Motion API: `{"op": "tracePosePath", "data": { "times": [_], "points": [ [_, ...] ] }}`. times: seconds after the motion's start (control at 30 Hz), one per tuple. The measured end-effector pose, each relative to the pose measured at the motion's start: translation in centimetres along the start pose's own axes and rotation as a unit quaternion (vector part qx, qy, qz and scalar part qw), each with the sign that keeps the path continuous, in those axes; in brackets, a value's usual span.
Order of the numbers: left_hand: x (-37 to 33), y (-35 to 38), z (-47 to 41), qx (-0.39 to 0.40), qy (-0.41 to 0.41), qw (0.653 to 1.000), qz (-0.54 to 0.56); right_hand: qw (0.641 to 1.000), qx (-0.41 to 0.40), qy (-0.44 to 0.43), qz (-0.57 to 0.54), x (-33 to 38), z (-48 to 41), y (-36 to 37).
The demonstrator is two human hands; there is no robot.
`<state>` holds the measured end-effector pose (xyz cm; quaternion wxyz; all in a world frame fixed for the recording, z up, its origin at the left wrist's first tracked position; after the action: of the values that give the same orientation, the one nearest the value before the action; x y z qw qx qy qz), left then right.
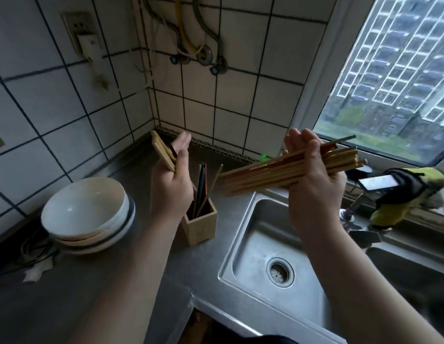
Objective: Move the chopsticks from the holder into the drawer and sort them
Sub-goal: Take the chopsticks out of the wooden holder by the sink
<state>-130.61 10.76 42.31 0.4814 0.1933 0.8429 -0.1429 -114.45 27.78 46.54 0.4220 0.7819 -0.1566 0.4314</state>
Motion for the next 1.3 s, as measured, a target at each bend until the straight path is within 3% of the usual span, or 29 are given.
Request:
{"op": "tracePosePath", "data": {
  "times": [0.33,0.6,0.77,1.0,1.3],
  "points": [
    [-8.3,9.7,12.0,0.143,0.011,0.984,0.108,0.994,-0.044,-0.092,0.031,10.7,13.4,-11.2],
    [-14.1,21.3,27.8,0.344,-0.038,0.925,0.157,0.977,-0.147,-0.101,0.114,18.8,28.8,-23.4],
    [-17.6,29.0,37.0,0.462,-0.080,0.859,0.205,0.947,-0.260,-0.112,0.149,23.1,37.4,-30.2],
    [-21.0,39.2,49.3,0.616,-0.077,0.756,0.206,0.869,-0.393,-0.149,0.262,29.0,48.7,-37.7],
    [-27.8,50.8,67.9,0.782,-0.068,0.585,0.203,0.724,-0.581,-0.163,0.334,35.9,65.2,-48.7]
  ]
}}
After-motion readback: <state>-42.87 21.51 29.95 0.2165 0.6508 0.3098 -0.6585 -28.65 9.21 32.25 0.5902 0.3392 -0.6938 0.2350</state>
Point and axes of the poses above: each hand's wrist, its own z-axis away from the middle knuckle, its own y-axis out of the palm, x = y × z, the point moved 5 cm from there along -z, towards the middle knuckle, and after that the axes turned 8 degrees about x, right-handed, at the moved point
